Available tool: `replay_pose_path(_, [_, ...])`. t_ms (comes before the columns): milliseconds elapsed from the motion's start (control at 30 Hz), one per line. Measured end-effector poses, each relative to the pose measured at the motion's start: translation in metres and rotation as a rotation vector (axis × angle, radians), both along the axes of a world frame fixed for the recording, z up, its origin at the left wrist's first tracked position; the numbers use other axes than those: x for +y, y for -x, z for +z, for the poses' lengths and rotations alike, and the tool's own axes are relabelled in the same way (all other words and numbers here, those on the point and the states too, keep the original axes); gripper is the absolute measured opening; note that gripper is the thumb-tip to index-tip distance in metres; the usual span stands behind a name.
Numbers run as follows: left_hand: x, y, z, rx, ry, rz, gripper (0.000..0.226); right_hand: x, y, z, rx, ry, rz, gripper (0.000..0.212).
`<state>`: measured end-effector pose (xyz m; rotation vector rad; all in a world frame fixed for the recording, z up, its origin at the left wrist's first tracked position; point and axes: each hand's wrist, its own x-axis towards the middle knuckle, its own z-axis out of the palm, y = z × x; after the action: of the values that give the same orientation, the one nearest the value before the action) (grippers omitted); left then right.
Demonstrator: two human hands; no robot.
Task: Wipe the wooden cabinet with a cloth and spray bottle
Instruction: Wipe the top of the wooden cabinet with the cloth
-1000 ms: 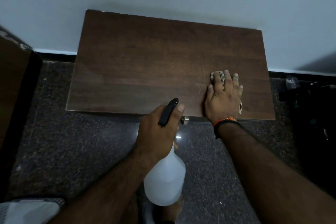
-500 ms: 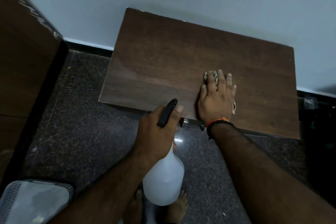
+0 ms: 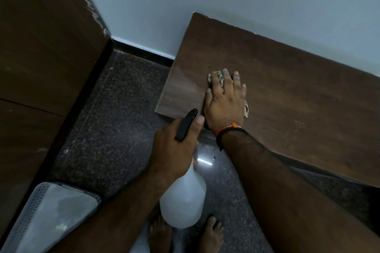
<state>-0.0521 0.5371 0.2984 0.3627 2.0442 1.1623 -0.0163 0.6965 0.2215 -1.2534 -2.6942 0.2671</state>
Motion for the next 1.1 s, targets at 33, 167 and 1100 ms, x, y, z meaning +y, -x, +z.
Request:
replay_pose_path(33, [-0.004, 0.005, -0.001, 0.003, 0.003, 0.014, 0.069, -0.002, 0.009, 0.000, -0.001, -0.002, 0.024, 0.050])
replay_pose_path(167, [-0.018, 0.023, -0.003, -0.002, 0.019, 0.070, 0.065, -0.003, 0.035, -0.002, 0.003, 0.001, 0.078, 0.050])
replay_pose_path(1100, [-0.025, 0.050, -0.010, 0.091, -0.067, 0.180, 0.057, -0.048, 0.055, -0.003, 0.069, 0.007, 0.490, 0.048])
